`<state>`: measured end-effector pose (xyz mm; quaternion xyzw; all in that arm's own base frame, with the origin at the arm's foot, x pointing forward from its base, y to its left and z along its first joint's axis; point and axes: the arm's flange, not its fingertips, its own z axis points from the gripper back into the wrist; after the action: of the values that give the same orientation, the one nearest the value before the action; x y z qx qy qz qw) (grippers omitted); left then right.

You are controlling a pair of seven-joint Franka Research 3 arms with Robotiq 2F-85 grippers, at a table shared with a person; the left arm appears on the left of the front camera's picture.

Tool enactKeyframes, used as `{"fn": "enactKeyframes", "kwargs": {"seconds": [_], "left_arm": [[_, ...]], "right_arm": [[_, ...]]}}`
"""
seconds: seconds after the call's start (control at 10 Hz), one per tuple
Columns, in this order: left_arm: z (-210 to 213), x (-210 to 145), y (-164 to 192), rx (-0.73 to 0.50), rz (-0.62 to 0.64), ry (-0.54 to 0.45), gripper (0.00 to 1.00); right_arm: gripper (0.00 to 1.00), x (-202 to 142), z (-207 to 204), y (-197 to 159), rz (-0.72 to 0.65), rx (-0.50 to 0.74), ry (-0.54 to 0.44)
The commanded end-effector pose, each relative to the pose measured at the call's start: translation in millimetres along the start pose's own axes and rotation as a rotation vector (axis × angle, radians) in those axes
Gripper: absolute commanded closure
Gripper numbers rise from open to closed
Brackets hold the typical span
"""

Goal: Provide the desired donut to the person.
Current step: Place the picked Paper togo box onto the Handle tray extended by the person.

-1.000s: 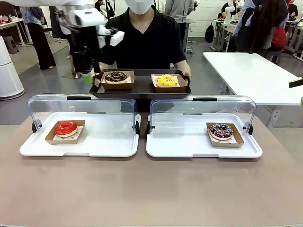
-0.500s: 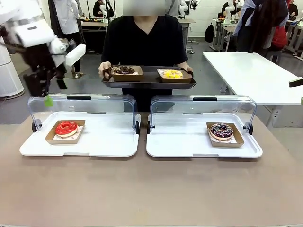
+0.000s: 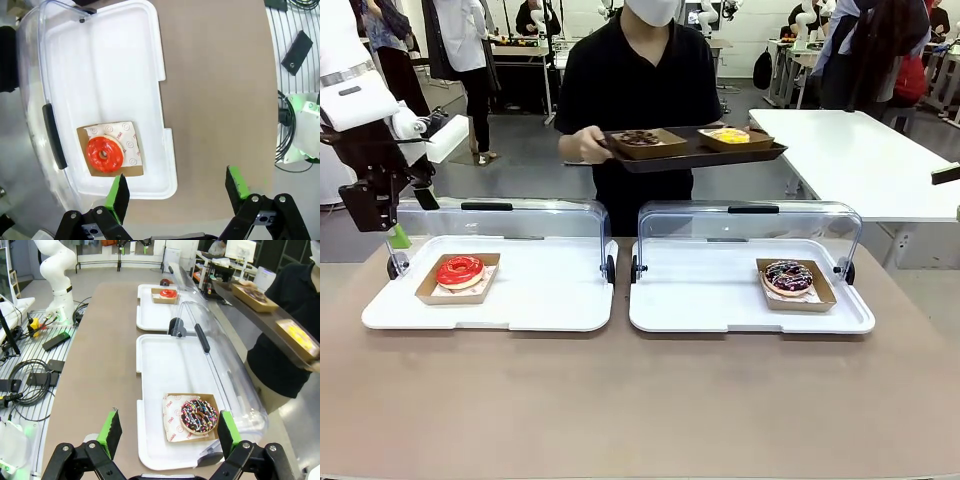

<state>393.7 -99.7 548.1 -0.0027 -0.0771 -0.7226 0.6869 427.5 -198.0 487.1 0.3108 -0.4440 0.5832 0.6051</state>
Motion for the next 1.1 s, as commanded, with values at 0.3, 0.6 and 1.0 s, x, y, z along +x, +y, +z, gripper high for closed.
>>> {"fn": "enactKeyframes", "kwargs": {"seconds": [0.3, 0.6, 1.0], "left_arm": [[1, 4, -1, 0.004, -0.006, 0.005, 0.0], [1, 4, -1, 0.004, -0.006, 0.005, 0.0], [-2, -92, 35, 0.03, 0.079, -0.362, 0.0]], "right_arm": [[0.0, -1, 1, 2, 0.019, 0.013, 0.0], [0.0, -1, 1, 2, 0.019, 0.013, 0.0], [0.0, -1, 1, 2, 0.019, 0.013, 0.0]]}}
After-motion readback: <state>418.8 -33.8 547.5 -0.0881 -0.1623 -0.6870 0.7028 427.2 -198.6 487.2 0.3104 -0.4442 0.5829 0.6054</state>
